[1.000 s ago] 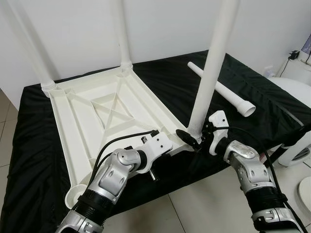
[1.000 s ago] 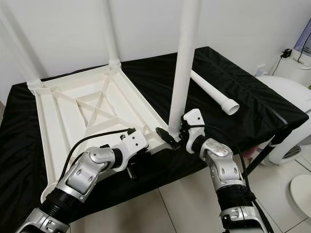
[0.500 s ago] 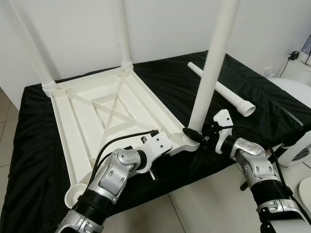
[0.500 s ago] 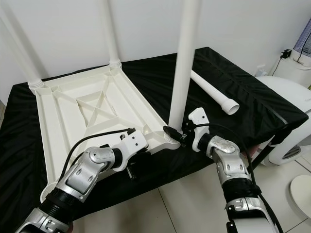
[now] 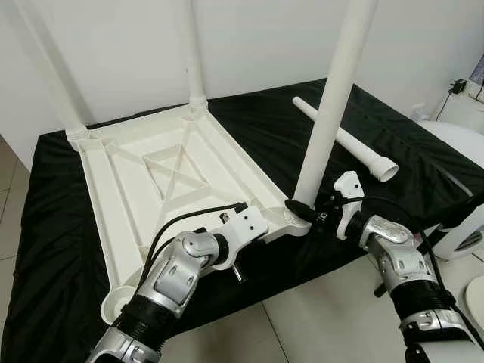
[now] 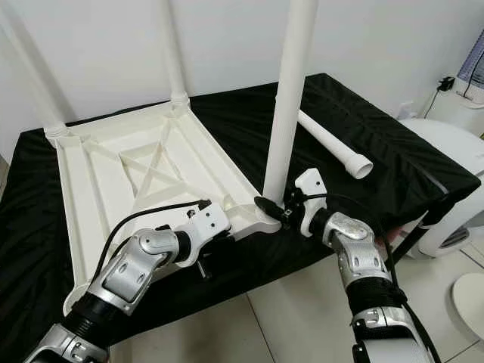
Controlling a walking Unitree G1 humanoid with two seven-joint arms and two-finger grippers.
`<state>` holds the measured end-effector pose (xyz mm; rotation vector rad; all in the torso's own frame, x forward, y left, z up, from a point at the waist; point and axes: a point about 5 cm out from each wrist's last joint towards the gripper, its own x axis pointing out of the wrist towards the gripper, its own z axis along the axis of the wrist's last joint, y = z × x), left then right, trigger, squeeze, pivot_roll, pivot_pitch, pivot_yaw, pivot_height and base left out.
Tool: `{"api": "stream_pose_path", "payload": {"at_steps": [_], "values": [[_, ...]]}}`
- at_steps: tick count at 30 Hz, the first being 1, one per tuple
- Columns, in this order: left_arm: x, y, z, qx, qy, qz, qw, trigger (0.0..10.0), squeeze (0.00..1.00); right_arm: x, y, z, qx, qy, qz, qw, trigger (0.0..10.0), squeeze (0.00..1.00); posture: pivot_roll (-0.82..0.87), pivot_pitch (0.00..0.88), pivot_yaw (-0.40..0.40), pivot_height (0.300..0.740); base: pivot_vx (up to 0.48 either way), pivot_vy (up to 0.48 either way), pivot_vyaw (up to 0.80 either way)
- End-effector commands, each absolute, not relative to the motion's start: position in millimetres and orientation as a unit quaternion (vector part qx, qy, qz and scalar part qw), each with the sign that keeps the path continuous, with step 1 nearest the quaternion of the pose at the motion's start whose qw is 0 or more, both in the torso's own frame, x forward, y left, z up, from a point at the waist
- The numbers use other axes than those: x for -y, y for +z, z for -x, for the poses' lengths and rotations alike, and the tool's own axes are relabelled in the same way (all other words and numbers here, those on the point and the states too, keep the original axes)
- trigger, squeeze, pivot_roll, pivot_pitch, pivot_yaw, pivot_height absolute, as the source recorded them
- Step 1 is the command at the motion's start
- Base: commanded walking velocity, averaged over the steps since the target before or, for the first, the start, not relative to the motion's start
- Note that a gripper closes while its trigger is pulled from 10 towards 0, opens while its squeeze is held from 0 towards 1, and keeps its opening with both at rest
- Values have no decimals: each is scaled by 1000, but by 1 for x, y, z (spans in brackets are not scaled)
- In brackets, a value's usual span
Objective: Building children table
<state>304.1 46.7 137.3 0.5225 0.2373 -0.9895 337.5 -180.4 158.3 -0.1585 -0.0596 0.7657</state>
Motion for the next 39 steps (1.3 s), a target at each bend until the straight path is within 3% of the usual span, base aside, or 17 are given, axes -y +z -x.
{"api": "stream_pose_path", "payload": {"at_steps": [1,15,27,39], "values": [[-56,140,-311,-102,-414,-267,864,10000,0,179,158,-336,37,367,65,927,10000,0,-131,52,76,740,0,0,0],[-54,137,-309,-104,-420,-264,862,10000,0,161,155,-324,83,240,11,967,10000,0,-141,54,74,740,0,0,0],[-53,137,-308,-103,-421,-266,861,10000,0,140,153,-318,95,160,-25,982,10000,0,-137,46,67,740,0,0,0],[-53,136,-307,-102,-423,-267,860,10000,0,116,156,-313,96,24,-17,995,10000,0,-132,41,59,740,0,0,0]]}}
